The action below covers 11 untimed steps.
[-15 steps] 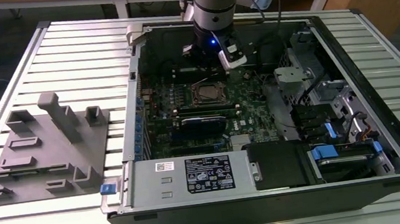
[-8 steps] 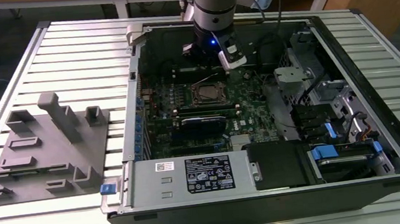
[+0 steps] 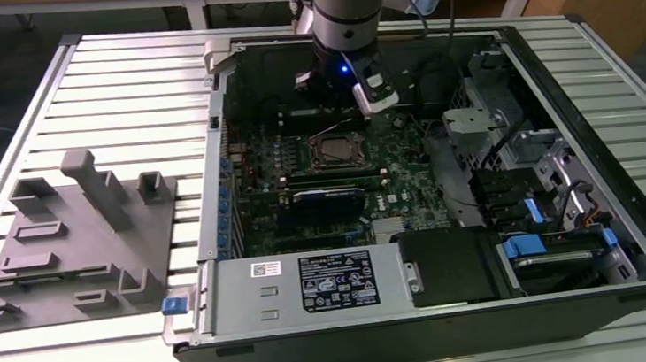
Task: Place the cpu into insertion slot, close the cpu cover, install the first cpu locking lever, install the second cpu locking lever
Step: 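Install the first cpu locking lever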
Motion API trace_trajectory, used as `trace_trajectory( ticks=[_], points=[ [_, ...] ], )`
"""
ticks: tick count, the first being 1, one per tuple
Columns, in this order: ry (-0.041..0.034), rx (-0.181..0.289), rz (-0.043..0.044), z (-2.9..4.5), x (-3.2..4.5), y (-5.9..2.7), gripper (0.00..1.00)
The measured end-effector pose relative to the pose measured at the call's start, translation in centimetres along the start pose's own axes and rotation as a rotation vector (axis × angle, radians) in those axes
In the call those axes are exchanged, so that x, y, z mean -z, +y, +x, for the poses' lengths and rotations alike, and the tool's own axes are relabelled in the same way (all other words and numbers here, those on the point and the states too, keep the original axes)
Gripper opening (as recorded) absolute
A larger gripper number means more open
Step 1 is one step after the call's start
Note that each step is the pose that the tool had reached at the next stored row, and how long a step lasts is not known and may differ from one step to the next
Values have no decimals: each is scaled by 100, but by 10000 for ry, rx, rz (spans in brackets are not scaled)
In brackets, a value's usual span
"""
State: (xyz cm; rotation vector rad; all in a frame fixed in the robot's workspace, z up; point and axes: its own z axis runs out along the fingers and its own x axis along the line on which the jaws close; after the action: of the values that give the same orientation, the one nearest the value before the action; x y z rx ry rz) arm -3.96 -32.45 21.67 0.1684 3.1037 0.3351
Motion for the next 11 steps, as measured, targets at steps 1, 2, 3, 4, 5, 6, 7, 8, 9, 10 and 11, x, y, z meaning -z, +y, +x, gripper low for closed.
trace_trajectory(
  ticks=[1,2,3,4,5,6,7,8,9,10,11],
  points=[
    [-1,-1,2,0,1,-5,11],
    [-1,-3,2,-1,-1,-9,11],
    [-6,-3,1,-1,-6,-11,11],
    [-21,-1,-1,-1,-13,-13,11],
    [-54,5,-4,-1,-19,-15,11],
    [-92,10,-7,-1,-26,-17,11],
    [-125,13,-10,-1,-33,-19,11],
    [-153,14,-14,-1,-41,-21,11],
    [-175,9,-15,-1,-48,-22,11],
    [-190,-6,-15,-1,-54,-24,11],
    [-205,-68,-16,-1,-59,-25,11]
  ],
)
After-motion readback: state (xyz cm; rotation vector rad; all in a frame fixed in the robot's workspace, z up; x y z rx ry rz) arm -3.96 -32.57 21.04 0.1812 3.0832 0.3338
